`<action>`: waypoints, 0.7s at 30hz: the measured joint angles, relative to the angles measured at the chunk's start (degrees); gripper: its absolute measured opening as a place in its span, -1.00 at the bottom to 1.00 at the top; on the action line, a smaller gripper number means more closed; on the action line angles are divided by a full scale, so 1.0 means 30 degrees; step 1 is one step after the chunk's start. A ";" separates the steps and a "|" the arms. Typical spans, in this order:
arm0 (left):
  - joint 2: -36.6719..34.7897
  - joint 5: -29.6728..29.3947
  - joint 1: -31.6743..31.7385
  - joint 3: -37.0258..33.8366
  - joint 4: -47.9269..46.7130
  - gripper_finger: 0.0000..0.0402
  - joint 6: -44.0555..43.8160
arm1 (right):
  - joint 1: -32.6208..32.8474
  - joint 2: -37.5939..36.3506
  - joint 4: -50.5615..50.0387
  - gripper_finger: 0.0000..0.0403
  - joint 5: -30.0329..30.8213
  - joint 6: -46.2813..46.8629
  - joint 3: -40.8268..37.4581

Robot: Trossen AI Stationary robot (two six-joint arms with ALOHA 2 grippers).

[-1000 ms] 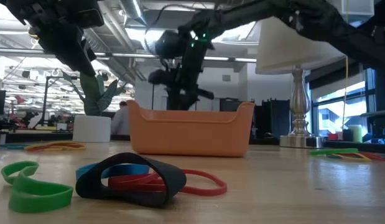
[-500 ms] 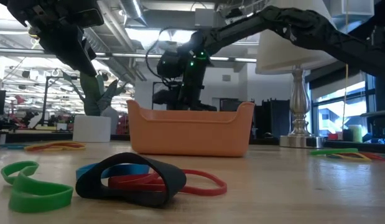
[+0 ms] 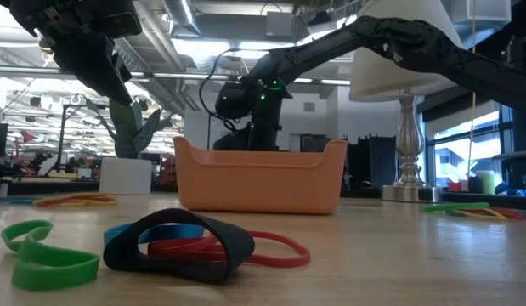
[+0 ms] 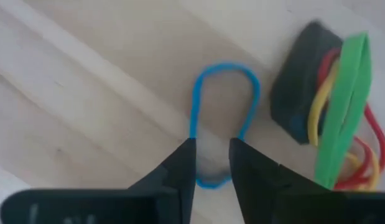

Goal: Pick and place rubber bands into bin
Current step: Put the red rubber band into the orange bin

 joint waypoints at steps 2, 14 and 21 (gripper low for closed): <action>0.0000 0.0000 0.0000 0.0000 0.0000 -0.99 0.0076 | 0.0014 0.0000 -0.0417 -0.59 -0.0015 -0.0538 -0.0034; 0.0000 -0.0503 0.0009 0.0000 0.0000 -0.99 0.0354 | 0.0086 -0.0021 -0.1750 -0.98 -0.0029 -0.2575 -0.0087; 0.0007 -0.0569 0.0022 0.0000 0.0000 -0.98 0.0350 | 0.0086 -0.0918 -0.1635 -0.99 0.0227 -0.3006 0.0029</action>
